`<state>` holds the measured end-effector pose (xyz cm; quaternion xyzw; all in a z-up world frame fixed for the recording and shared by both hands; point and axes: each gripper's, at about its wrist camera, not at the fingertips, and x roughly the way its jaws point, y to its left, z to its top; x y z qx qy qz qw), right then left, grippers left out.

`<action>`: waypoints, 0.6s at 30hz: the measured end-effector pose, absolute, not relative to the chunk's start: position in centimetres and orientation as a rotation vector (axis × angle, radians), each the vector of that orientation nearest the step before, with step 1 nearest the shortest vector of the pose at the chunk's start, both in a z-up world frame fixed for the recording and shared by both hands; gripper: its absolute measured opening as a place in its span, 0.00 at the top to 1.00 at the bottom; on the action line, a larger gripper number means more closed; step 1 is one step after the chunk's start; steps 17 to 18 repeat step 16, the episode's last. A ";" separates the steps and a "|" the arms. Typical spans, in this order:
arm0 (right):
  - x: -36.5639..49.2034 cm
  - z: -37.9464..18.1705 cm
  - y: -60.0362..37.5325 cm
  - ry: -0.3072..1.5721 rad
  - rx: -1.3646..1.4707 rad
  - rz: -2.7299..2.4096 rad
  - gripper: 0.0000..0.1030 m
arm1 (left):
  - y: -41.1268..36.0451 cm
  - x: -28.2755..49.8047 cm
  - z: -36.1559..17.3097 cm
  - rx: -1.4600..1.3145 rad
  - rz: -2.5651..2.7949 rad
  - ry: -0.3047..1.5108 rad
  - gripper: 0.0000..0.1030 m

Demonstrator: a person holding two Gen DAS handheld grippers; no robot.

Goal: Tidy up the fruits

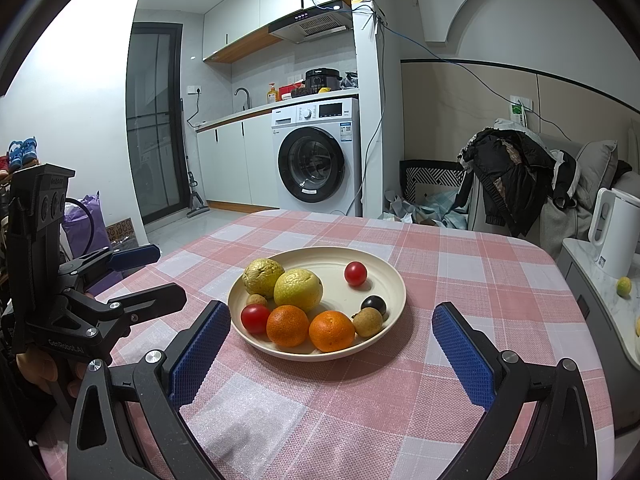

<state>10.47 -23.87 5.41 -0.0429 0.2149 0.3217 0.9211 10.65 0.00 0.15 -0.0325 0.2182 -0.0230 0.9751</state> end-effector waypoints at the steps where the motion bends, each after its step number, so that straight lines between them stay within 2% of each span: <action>1: 10.5 5.4 -23.9 0.441 -0.088 0.661 0.00 | 0.0 10.6 0.2 -0.066 -0.046 0.440 0.01; 18: 10.5 5.4 -23.9 0.442 -0.089 0.661 0.00 | -0.6 10.6 0.5 -0.063 -0.061 0.424 0.01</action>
